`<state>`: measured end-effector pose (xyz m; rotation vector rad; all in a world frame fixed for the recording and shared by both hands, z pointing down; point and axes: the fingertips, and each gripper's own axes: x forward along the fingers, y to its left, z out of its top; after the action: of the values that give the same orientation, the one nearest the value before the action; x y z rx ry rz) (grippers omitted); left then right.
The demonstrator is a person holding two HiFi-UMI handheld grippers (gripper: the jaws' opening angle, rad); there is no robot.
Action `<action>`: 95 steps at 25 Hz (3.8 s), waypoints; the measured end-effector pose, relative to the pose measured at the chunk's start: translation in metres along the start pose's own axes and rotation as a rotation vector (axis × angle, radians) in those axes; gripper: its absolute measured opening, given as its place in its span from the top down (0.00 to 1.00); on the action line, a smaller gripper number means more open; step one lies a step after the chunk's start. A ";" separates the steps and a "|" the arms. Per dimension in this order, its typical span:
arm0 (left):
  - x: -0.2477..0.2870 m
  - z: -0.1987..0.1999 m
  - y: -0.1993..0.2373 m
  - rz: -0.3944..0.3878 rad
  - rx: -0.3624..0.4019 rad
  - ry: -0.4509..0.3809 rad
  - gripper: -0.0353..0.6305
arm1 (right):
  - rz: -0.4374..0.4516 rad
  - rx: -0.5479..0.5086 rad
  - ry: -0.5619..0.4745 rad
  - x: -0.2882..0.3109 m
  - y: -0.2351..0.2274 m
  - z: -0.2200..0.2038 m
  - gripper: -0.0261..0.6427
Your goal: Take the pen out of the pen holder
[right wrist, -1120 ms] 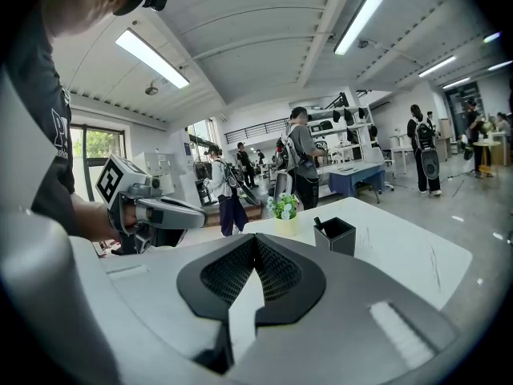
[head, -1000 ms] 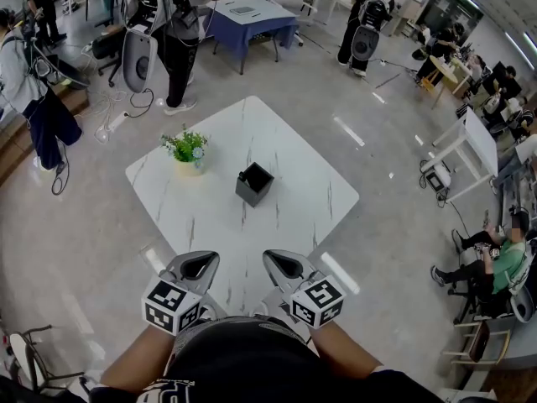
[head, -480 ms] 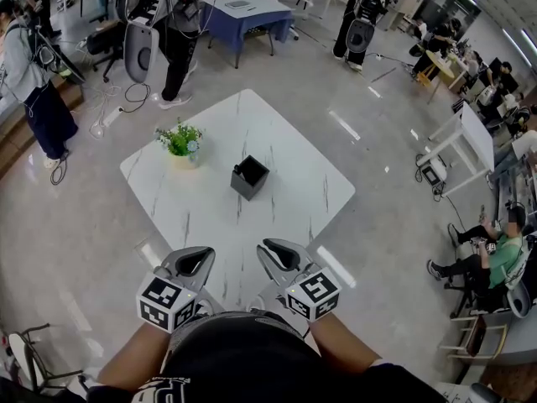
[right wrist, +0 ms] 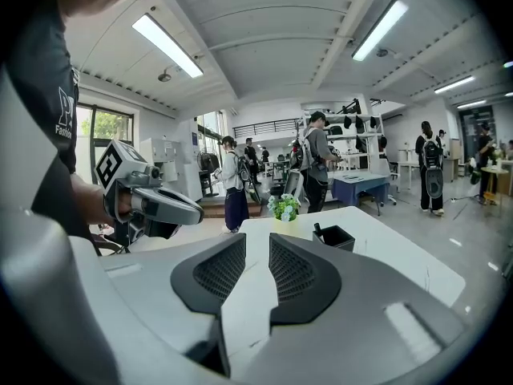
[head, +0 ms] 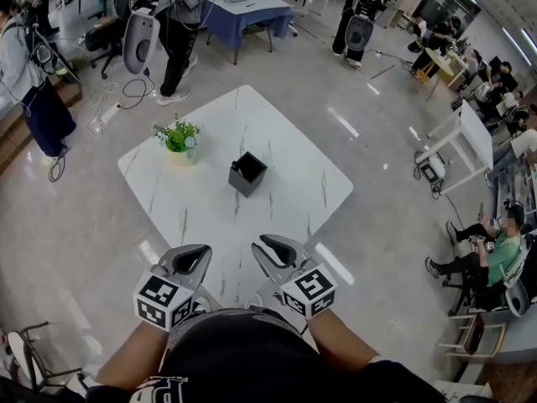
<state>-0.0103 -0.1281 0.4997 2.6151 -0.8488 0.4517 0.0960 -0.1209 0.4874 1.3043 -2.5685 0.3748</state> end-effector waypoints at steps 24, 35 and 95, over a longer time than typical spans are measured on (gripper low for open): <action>-0.010 -0.011 0.013 0.068 -0.044 0.010 0.86 | -0.036 -0.107 0.035 0.061 -0.048 0.013 0.86; -0.018 -0.021 0.029 0.127 -0.080 0.029 0.86 | -0.072 -0.115 0.104 0.121 -0.098 -0.001 0.86; -0.036 -0.043 0.050 0.204 -0.164 0.053 0.86 | -0.163 -0.113 0.228 0.225 -0.169 -0.022 0.86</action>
<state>-0.0770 -0.1302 0.5348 2.3684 -1.0917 0.4808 0.1066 -0.3795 0.6006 1.3346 -2.2454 0.3214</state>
